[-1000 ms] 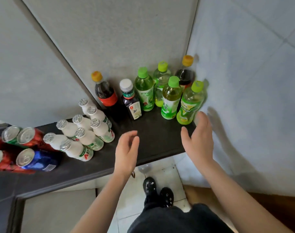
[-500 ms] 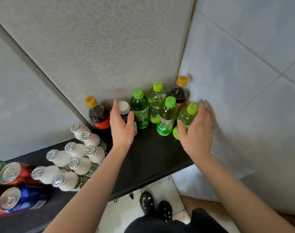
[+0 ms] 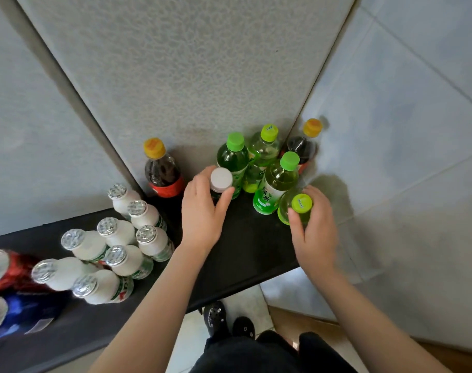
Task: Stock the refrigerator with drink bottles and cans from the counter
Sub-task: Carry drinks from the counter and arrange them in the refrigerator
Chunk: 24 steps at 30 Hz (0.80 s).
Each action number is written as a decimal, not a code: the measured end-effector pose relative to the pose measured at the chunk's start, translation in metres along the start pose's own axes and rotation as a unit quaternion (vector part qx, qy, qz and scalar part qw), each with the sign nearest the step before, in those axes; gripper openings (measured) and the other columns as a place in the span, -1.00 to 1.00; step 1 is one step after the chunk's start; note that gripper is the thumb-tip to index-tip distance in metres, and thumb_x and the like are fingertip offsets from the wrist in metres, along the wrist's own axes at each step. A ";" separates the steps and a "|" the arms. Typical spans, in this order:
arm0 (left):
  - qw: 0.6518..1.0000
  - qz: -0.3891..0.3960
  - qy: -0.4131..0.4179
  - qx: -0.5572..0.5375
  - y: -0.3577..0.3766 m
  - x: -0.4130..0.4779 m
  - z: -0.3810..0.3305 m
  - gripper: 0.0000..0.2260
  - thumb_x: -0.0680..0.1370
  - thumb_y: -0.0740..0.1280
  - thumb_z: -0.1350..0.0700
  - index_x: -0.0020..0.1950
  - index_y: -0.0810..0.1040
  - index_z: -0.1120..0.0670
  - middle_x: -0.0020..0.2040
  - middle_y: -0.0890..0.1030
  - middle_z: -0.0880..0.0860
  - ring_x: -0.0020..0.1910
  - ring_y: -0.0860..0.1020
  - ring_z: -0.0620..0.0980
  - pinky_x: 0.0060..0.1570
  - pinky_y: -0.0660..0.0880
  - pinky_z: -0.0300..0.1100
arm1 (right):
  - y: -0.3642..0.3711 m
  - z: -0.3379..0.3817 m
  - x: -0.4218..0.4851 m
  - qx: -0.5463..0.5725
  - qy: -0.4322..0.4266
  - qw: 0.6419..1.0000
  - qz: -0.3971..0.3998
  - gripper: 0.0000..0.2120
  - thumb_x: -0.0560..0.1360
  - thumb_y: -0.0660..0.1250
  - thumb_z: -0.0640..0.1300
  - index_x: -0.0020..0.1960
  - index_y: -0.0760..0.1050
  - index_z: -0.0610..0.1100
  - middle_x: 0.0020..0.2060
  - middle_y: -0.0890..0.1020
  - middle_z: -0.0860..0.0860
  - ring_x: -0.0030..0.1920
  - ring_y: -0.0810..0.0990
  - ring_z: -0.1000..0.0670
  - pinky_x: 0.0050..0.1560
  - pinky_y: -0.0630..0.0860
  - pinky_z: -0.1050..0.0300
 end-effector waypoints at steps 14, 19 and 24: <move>0.977 -0.005 -0.068 -0.200 -0.050 -0.044 -0.040 -0.76 0.53 0.14 -0.14 0.17 0.32 -0.15 0.00 0.48 -0.29 0.02 0.46 -0.36 0.03 0.34 -0.51 | -0.026 0.013 -0.010 0.248 0.116 0.957 -0.099 -0.92 0.58 0.15 -0.03 0.05 0.39 0.06 -0.16 0.52 0.27 -0.14 0.48 0.36 -0.13 0.35 0.53; 0.951 -0.049 -0.141 -0.272 -0.084 -0.082 -0.049 -0.74 0.52 0.14 -0.20 0.15 0.41 -0.18 0.09 0.54 0.00 0.13 0.53 0.02 0.20 0.46 0.03 | -0.030 0.048 -0.010 0.326 0.100 0.939 -0.053 -0.89 0.56 0.14 0.05 0.03 0.42 0.18 -0.15 0.57 0.30 -0.13 0.52 0.33 -0.13 0.39 0.50; 0.934 -0.150 -0.175 -0.271 -0.116 -0.130 -0.051 -0.80 0.51 0.17 -0.16 0.11 0.45 -0.21 0.01 0.56 -0.30 0.07 0.52 -0.29 0.04 0.43 -0.41 | -0.026 0.086 -0.024 0.389 0.026 0.919 0.066 -0.86 0.56 0.15 -0.01 0.07 0.44 0.13 -0.08 0.58 0.21 -0.04 0.55 0.22 -0.03 0.45 0.39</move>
Point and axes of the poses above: each hand's wrist, its own x-axis towards the middle knuckle, its own y-axis out of the palm, z = x × y, the point moved 2 cm from there along x, towards the middle knuckle
